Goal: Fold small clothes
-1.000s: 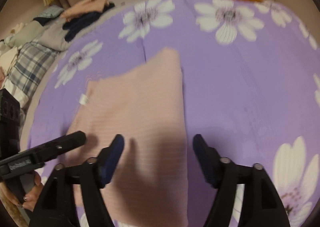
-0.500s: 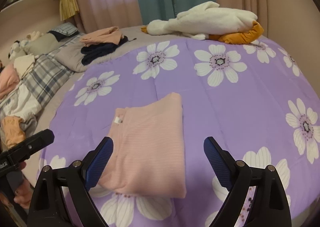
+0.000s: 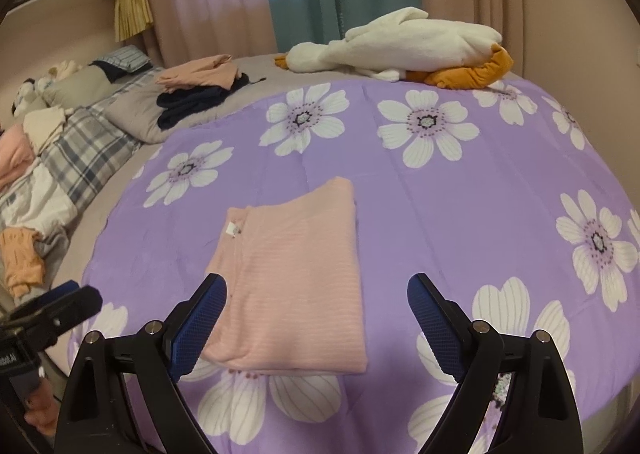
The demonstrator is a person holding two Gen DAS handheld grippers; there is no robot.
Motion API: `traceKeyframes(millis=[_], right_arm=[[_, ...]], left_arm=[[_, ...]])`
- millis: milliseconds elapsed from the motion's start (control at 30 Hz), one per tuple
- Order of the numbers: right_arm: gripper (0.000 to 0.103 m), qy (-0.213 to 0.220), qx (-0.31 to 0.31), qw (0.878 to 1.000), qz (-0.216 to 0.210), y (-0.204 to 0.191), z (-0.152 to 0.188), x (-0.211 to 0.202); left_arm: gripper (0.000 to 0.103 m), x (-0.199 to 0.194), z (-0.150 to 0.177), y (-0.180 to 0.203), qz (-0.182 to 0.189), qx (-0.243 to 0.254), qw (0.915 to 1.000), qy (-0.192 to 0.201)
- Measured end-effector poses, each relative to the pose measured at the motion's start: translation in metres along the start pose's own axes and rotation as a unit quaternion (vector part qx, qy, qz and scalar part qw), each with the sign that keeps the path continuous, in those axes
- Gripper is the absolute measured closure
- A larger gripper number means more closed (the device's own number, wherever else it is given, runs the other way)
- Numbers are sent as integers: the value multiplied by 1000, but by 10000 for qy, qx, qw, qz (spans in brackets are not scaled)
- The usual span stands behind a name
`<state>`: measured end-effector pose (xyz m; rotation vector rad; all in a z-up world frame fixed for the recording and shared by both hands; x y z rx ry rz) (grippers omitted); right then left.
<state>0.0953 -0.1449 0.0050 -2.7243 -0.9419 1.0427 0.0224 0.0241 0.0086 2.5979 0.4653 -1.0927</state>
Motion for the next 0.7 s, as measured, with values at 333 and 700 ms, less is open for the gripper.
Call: traceKeyframes(millis=[333, 700], right_arm=[[12, 22, -54, 9999, 109, -2, 3, -4], [12, -49, -88, 9999, 42, -3, 4, 1]], left_arm=[[1, 0, 9, 7, -19, 139, 9999, -70], [1, 0, 13, 10, 44, 143, 9998, -123]])
Point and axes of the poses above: each gripper's, at about its wrist camera, not at the fingertips, and x roughly the way its jaws point, y to its right, z to its underside, the point moved 2 cm from there along x, roughly the way its jaws point, and after that the axes turned 15 degrees about -z, right-handed, at the moved point
